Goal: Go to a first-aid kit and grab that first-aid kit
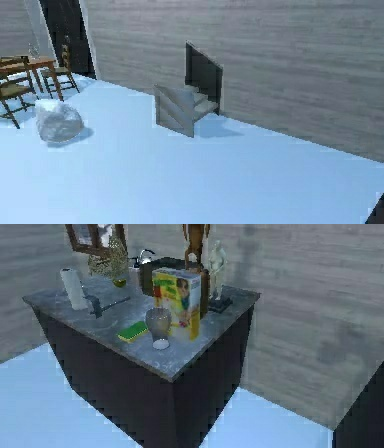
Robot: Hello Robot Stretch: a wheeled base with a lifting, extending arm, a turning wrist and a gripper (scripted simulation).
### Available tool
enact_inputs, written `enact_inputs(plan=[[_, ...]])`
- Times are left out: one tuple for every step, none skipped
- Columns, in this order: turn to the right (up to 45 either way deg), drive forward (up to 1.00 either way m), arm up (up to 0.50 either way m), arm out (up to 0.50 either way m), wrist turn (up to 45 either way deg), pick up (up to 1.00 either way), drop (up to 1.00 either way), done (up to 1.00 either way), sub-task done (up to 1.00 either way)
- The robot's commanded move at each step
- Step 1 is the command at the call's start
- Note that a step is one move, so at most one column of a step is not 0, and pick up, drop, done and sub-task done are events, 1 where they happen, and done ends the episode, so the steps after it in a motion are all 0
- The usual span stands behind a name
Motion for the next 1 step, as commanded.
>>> enact_inputs(plan=[[45.0, 0.00, 0.00, 0.00, 0.0, 0.00, 0.00, 0.00, 0.00]])
